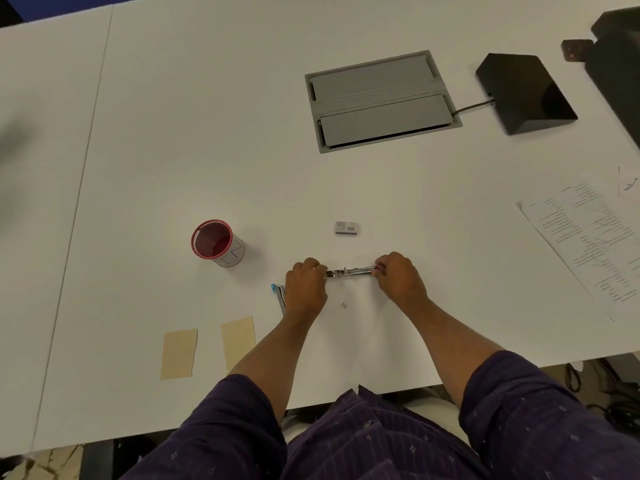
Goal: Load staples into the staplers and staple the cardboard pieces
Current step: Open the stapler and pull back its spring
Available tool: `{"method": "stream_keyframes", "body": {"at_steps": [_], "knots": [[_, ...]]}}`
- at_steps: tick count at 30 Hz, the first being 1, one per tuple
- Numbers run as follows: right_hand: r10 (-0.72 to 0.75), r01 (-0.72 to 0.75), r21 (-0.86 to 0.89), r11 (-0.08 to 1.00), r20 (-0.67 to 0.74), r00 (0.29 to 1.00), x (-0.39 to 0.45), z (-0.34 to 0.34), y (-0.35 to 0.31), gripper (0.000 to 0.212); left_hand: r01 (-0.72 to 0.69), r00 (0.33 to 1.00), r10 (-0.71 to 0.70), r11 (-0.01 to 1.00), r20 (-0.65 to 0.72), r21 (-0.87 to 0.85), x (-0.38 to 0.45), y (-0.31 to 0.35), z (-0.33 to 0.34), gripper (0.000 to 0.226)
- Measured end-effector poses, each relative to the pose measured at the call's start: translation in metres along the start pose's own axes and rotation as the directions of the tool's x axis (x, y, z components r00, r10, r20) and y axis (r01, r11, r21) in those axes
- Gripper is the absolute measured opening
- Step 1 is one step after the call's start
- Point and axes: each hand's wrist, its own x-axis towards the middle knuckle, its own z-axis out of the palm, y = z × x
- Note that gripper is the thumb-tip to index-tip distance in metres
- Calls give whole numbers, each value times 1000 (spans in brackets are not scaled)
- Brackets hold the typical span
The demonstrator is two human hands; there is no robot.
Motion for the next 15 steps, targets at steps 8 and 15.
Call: {"method": "stream_keyframes", "body": {"at_steps": [8,15], "knots": [[-79,79,1,997,-115,990,-23,3,-1,12,63,998,-65,985,-8,-159,-38,2,12,14],[-110,111,28,993,-23,994,-36,16,-7,12,105,992,-87,971,92,-214,-54,8,21,20]]}}
